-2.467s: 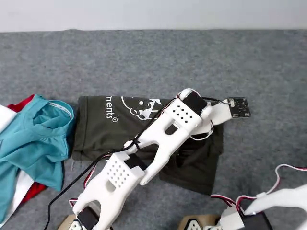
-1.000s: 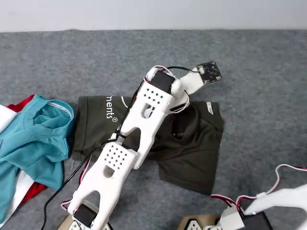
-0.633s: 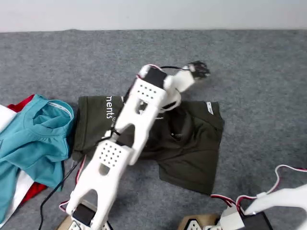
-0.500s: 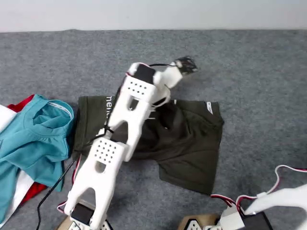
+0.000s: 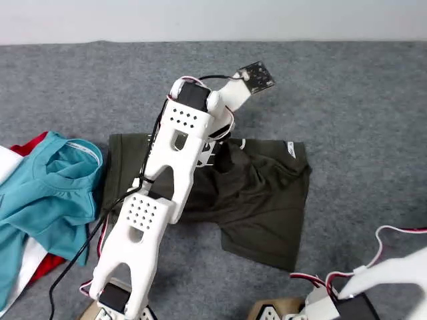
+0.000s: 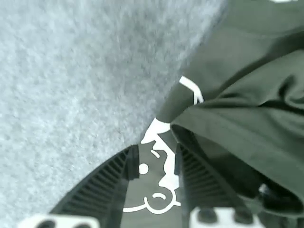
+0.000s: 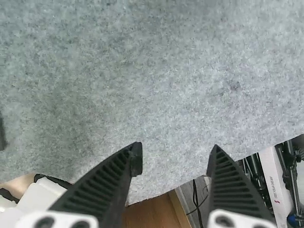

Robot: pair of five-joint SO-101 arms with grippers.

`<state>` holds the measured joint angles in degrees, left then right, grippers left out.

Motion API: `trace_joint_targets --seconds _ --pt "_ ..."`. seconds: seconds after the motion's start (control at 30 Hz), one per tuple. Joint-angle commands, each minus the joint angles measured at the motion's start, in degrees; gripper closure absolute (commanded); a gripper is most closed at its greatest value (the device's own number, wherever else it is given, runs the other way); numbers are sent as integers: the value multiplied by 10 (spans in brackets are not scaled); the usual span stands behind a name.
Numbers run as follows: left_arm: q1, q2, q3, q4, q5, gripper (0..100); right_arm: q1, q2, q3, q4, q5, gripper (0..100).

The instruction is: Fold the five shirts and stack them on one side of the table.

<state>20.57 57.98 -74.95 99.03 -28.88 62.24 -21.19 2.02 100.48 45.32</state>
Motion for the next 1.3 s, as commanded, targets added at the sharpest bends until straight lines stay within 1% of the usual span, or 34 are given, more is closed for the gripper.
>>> trace_joint_targets --seconds 0.0,0.17,0.27,0.4,0.5,0.57,0.63,0.77,0.87,0.97,1.03,1.17,1.2,1.27 --pt "31 -62 49 15 -3 867 -5 -25 -8 8 2 768" --pt "79 -117 161 15 0 867 -2 -25 -8 8 2 768" --pt "116 -171 209 15 19 867 -1 -25 -7 8 2 768" --pt "176 -251 291 15 21 867 -3 -25 -5 8 2 768" --pt "200 -295 356 14 21 867 -4 -25 -4 8 2 768" --pt "198 -302 390 12 19 867 -4 -25 -4 8 2 768" --pt "176 -297 410 3 18 872 -4 -25 -4 8 2 768" --pt "103 -253 426 -55 16 919 -4 -25 -4 8 2 768" --pt "50 -193 423 -90 -6 927 -4 -25 -4 8 3 768" --pt "16 -146 421 -103 -13 927 -4 -25 -6 8 4 768" --pt "6 -136 397 -81 -12 927 -4 -25 -7 8 5 768" --pt "21 -136 299 8 -11 928 -7 -25 -7 8 5 768" --pt "29 -136 274 18 -5 928 -16 -25 -7 8 5 768" --pt "37 -149 233 16 33 929 -31 -25 -7 9 3 768"
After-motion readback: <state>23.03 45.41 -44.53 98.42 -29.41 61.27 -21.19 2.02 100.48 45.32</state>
